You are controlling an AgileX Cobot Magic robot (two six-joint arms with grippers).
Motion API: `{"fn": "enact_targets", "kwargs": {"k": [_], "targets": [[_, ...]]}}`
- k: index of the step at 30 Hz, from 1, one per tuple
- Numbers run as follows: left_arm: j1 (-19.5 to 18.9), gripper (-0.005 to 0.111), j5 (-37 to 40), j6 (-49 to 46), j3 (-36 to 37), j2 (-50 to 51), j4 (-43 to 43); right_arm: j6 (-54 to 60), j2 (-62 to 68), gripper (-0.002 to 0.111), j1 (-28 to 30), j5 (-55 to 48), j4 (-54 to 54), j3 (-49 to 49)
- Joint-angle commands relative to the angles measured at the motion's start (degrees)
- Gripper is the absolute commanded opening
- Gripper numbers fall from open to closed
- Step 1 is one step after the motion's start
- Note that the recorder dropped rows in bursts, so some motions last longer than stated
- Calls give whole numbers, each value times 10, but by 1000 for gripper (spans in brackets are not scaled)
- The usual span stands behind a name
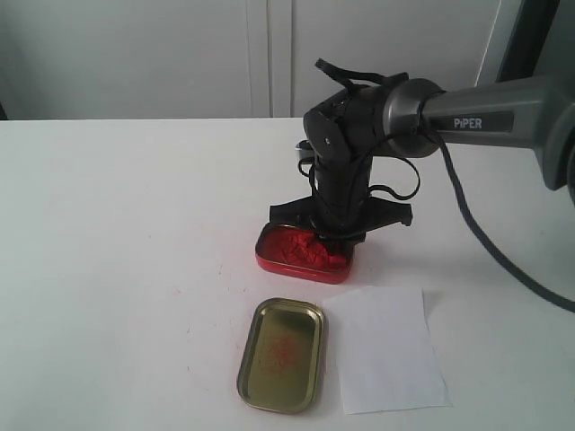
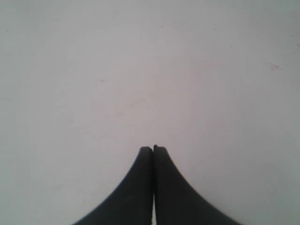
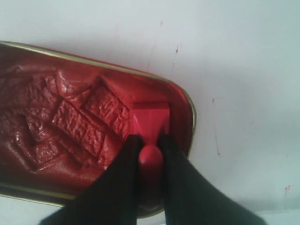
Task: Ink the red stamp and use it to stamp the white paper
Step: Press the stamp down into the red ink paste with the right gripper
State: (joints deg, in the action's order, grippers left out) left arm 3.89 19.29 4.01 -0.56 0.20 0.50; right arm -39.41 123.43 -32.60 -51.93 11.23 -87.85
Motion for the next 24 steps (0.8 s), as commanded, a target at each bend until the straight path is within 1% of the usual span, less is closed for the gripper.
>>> {"fn": "enact_targets", "kwargs": {"k": [1,24], "targets": [[0,0,8,1,6,-2,0,6,29,0,6,-12,-23,23],[0,0,8,1,6,-2,0,-1,-50,0,6,13,3,23]]}}
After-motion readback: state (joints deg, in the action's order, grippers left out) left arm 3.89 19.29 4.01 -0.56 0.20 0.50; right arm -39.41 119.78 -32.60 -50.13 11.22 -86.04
